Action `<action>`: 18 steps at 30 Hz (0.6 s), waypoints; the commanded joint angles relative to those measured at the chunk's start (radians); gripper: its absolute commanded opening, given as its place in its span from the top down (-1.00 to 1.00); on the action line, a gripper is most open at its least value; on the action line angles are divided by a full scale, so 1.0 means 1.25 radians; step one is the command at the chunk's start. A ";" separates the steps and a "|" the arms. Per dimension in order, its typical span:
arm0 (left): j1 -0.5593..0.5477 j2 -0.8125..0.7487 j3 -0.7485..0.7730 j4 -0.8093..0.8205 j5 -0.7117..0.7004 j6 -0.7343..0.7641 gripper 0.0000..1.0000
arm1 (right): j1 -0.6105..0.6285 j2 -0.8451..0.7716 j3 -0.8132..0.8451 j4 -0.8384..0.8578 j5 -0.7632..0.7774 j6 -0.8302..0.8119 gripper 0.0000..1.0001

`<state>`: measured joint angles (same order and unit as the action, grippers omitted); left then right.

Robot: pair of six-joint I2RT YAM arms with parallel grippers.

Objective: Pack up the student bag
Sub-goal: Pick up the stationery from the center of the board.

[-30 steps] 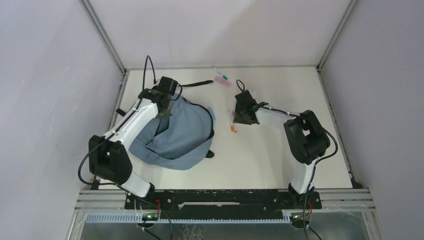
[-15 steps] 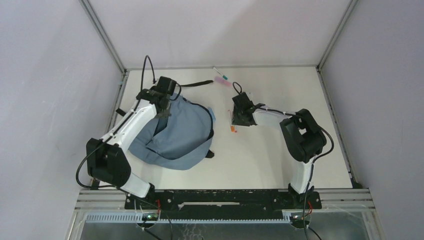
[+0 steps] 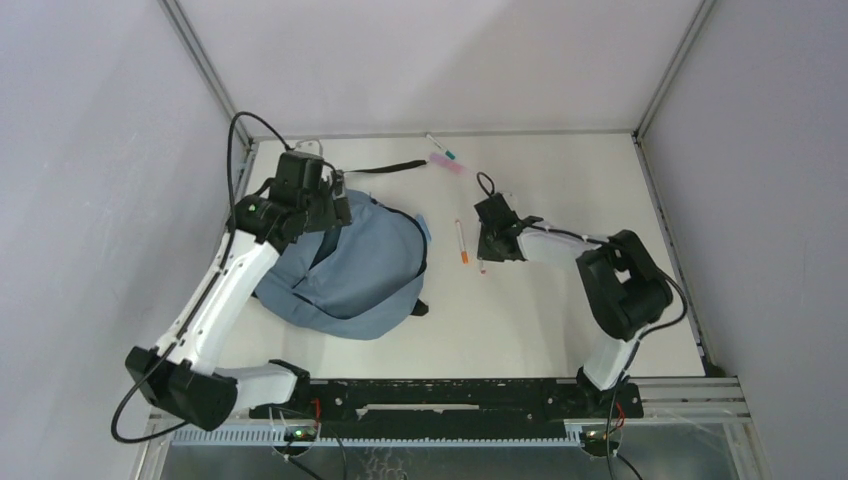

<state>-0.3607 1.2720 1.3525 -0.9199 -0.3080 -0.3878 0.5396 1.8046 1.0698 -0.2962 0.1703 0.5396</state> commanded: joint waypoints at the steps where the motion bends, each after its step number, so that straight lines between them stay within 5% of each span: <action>1: -0.050 -0.051 -0.028 0.113 0.219 -0.070 -0.51 | -0.020 -0.139 -0.056 0.003 -0.022 -0.004 1.00; 6: -0.105 -0.034 -0.160 0.326 0.446 -0.196 -0.52 | -0.070 -0.304 -0.175 0.120 -0.225 0.000 1.00; 18: -0.141 0.103 -0.245 0.662 0.663 -0.381 -0.59 | -0.050 -0.471 -0.242 0.295 -0.531 0.060 1.00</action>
<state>-0.5285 1.3739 1.0729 -0.3035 0.3859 -0.7551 0.4553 1.2564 0.7666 -0.0563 -0.3573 0.5682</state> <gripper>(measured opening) 0.798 0.019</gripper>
